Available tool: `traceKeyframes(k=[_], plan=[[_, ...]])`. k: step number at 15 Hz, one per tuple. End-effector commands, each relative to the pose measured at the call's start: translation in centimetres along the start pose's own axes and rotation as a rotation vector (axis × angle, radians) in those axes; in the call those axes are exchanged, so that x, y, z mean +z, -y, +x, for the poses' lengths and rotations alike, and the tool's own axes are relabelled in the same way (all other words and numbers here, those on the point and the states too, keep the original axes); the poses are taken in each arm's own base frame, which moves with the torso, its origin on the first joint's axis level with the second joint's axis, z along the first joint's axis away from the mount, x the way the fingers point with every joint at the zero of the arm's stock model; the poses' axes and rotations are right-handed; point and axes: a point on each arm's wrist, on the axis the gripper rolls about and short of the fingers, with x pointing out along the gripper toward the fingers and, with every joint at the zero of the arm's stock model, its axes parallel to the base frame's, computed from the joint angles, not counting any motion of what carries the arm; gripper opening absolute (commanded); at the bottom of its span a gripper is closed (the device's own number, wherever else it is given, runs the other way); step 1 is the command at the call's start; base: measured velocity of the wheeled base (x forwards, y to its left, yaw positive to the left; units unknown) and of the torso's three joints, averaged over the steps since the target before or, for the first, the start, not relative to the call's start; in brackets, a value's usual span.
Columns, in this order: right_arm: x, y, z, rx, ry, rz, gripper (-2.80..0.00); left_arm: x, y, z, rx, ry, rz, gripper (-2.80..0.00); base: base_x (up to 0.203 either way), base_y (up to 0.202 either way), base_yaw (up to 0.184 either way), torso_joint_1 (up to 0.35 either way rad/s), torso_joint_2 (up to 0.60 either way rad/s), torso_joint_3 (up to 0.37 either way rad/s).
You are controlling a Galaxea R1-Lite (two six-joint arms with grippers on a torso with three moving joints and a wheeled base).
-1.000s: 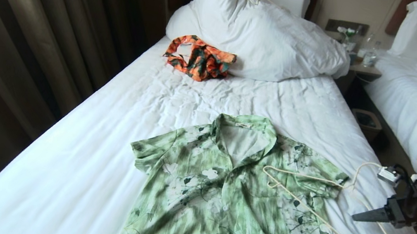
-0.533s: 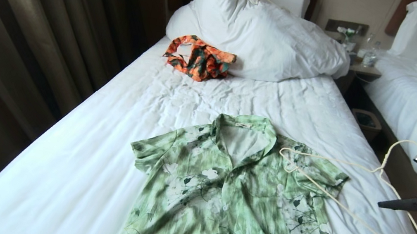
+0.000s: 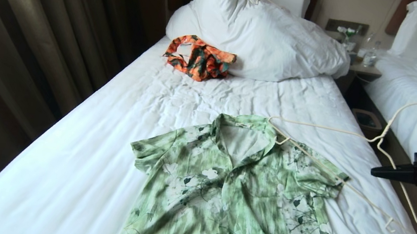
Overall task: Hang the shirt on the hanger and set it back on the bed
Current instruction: Lift the shirt and hanger
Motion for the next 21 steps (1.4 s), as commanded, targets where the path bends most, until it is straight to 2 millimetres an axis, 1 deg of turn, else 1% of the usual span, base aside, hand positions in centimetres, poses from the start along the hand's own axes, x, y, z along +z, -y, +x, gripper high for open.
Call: traceKeyframes(k=[1, 4, 7, 10, 14, 15, 17, 19, 20, 21], plan=[[2.2, -0.9, 0.0, 0.038, 0.082, -0.088, -2.8, 0.0, 0.0, 0.0, 0.001, -0.001, 0.0, -2.8, 0.0, 0.0, 0.0, 0.0, 0.0, 0.0], [3.0, -1.4, 0.3, 0.115, 0.2, -0.156, -2.8, 0.0, 0.0, 0.0, 0.001, -0.001, 0.0, -2.8, 0.0, 0.0, 0.0, 0.0, 0.0, 0.0], [4.7, -2.5, -1.4, 0.123, 0.304, -0.25, -2.8, 0.0, 0.0, 0.0, 0.001, -0.002, 0.003, -2.8, 0.0, 0.0, 0.0, 0.0, 0.0, 0.0], [4.6, -2.7, -3.0, 0.124, 0.384, -0.262, -2.8, 0.0, 0.0, 0.0, 0.001, -0.002, 0.003, -2.8, 0.0, 0.0, 0.0, 0.0, 0.0, 0.0], [3.9, -2.9, -3.6, 0.113, 0.391, -0.238, -2.8, 0.0, 0.0, 0.0, 0.004, -0.005, 0.016, -2.8, 0.0, 0.0, 0.0, 0.0, 0.0, 0.0], [3.8, -2.8, -3.9, 0.1, 0.391, -0.236, -2.8, 0.9, 0.0, -0.2, -0.01, 0.001, 0.021, -2.8, 0.0, 0.0, 0.0, 0.0, 0.0, 0.0], [4.0, -2.7, -4.2, 0.091, 0.391, -0.248, -2.8, 4.0, 0.1, 0.2, -0.048, -0.026, -0.002, -2.8, 0.0, 0.0, 0.0, 0.0, 0.0, 0.0], [4.5, -2.7, -4.4, 0.087, 0.393, -0.267, -2.8, 7.0, 0.3, 2.2, -0.133, -0.125, -0.034, -2.8, 0.0, 0.0, 0.0, 0.0, 0.0, 0.0], [4.9, -2.5, -4.5, 0.086, 0.394, -0.274, -2.8, 8.0, 0.4, 3.4, -0.185, -0.185, -0.047, -2.8, 0.0, 0.0, 0.0, 0.0, 0.0, 0.0], [5.4, -2.3, -4.6, 0.085, 0.396, -0.284, -2.8, 8.6, 0.7, 5.1, -0.239, -0.266, -0.061, -2.8, 0.0, 0.0, 0.0, 0.0, 0.0, 0.0]])
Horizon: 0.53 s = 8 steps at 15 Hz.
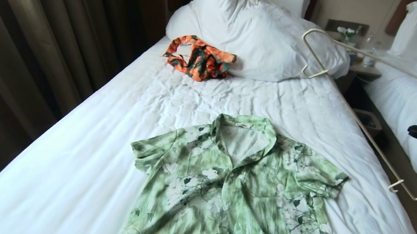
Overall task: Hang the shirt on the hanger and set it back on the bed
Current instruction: Lift the shirt and hanger
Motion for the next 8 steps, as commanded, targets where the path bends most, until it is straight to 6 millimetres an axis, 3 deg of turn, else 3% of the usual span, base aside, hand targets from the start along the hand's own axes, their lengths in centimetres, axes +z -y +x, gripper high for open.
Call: traceKeyframes(k=[1, 4, 8], plan=[[0.8, 0.8, 0.1, 0.004, 0.009, -0.027, -2.8, 1.9, -0.3, 5.0, -0.087, -0.245, -0.044, -2.8, 0.0, 0.0, 0.0, 0.0, 0.0, 0.0], [1.1, 1.4, 0.0, 0.002, 0.009, -0.042, -2.8, 2.5, -0.1, 13.0, -0.18, -0.404, -0.091, -2.8, 0.0, 0.0, 0.0, 0.0, 0.0, 0.0], [0.8, 2.0, -0.1, -0.003, 0.008, -0.02, -2.8, 1.5, 1.7, 24.2, -0.261, -0.454, -0.12, -2.8, 0.0, 0.0, 0.0, 0.0, 0.0, 0.0]])
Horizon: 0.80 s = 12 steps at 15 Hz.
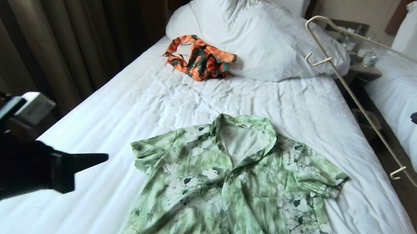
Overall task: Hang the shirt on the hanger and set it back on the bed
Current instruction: Lift the shirt and hanger
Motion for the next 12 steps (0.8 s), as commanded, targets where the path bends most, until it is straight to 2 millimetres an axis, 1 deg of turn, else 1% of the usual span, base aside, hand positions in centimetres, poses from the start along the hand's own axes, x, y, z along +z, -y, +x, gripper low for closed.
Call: traceKeyframes(k=[1, 2, 4, 5, 8, 10, 11, 12], plan=[[-0.7, 0.6, 0.0, 0.003, 0.006, 0.011, -2.8, 0.3, -0.6, 9.0, -0.034, -0.126, -0.016, -2.8, 0.0, 0.0, 0.0, 0.0, 0.0, 0.0], [-0.7, 0.8, 0.0, 0.003, 0.006, 0.012, -2.8, 1.7, 0.0, 11.3, -0.059, -0.102, -0.002, -2.8, 0.0, 0.0, 0.0, 0.0, 0.0, 0.0], [-0.8, 1.5, 0.0, 0.0, 0.006, 0.002, -2.8, 3.4, 0.9, 15.5, -0.093, -0.08, 0.014, -2.8, 0.0, 0.0, 0.0, 0.0, 0.0, 0.0], [-0.6, 1.9, -0.2, -0.006, 0.005, -0.011, -2.8, 3.7, 1.2, 17.4, -0.104, -0.081, 0.018, -2.8, 0.0, 0.0, 0.0, 0.0, 0.0, 0.0], [-0.1, 2.5, -1.3, -0.037, -0.002, -0.038, -2.8, 3.1, 1.1, 22.5, -0.113, -0.102, 0.021, -2.8, 0.0, 0.0, 0.0, 0.0, 0.0, 0.0], [-0.1, 2.6, -2.0, -0.058, -0.007, -0.044, -2.8, 3.1, 1.2, 25.2, -0.121, -0.099, 0.027, -2.8, 0.0, 0.0, 0.0, 0.0, 0.0, 0.0], [-0.3, 2.7, -2.5, -0.07, -0.01, -0.039, -2.8, 3.0, 1.2, 26.6, -0.122, -0.098, 0.04, 0.0, 0.0, 0.0, 0.0, 0.0, 0.0, 0.0], [-0.5, 2.8, -2.9, -0.081, -0.013, -0.032, -2.8, 3.0, 1.1, 28.0, -0.113, -0.086, 0.066, 0.0, 0.0, 0.0, 0.0, 0.0, 0.0, 0.0]])
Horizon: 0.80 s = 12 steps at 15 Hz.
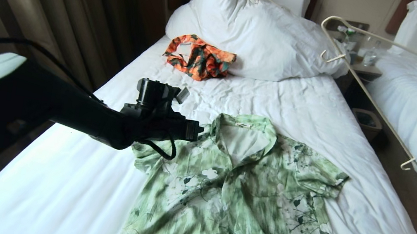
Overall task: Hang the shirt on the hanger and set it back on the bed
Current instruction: Lift the shirt and hanger
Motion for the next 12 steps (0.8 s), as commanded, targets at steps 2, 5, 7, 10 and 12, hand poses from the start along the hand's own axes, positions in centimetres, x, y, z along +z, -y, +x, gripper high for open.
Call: traceKeyframes(k=[2, 5, 7, 10, 12], plan=[[-0.6, 0.4, -1.3, -0.032, -0.004, 0.008, -2.8, -1.2, -1.2, 5.2, 0.031, -0.005, 0.036, 0.0, 0.0, 0.0, 0.0, 0.0, 0.0, 0.0], [-0.9, 0.4, -1.4, -0.034, -0.005, 0.019, -2.8, -0.5, -1.8, 6.7, 0.053, -0.014, 0.041, 0.0, 0.0, 0.0, 0.0, 0.0, 0.0, 0.0], [-1.1, 0.3, -1.4, -0.033, -0.005, 0.032, -2.8, -0.6, -2.0, 7.7, 0.064, -0.014, 0.044, 0.0, 0.0, 0.0, 0.0, 0.0, 0.0, 0.0], [-1.3, 0.0, -1.9, -0.047, -0.01, 0.043, -2.8, -0.5, -1.8, 8.4, 0.057, -0.002, 0.047, 0.0, 0.0, 0.0, 0.0, 0.0, 0.0, 0.0], [-1.3, 0.0, -2.1, -0.052, -0.01, 0.044, -2.8, -1.0, -1.9, 9.5, 0.054, 0.004, 0.049, 0.0, 0.0, 0.0, 0.0, 0.0, 0.0, 0.0]])
